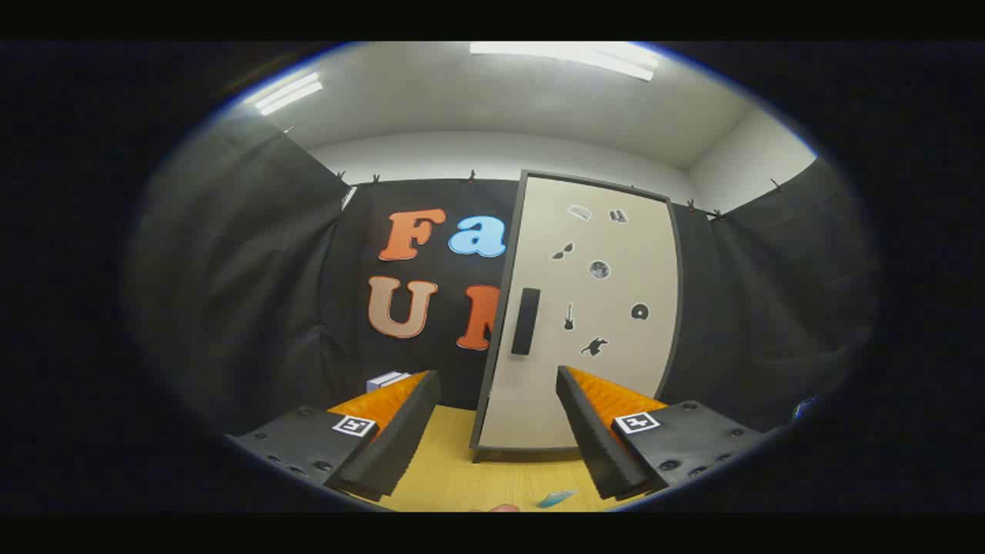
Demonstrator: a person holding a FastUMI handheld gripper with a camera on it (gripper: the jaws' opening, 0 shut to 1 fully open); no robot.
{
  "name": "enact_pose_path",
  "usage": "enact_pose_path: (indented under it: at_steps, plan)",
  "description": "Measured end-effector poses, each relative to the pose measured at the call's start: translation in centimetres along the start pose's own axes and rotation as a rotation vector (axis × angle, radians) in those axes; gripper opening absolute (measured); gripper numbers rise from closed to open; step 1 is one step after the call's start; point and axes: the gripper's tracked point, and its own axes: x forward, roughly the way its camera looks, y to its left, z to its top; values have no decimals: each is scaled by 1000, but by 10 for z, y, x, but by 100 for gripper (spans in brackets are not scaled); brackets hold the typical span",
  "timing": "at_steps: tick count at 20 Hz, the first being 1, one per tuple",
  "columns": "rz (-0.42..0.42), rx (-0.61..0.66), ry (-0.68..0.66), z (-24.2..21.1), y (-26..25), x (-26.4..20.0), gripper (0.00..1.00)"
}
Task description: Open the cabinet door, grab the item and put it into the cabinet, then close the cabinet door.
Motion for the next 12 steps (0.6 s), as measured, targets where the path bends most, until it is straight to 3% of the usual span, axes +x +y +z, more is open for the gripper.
enact_pose_path:
  at_steps: [12]
  plan:
    - [-36,-2,34,-7,-10,1,97]
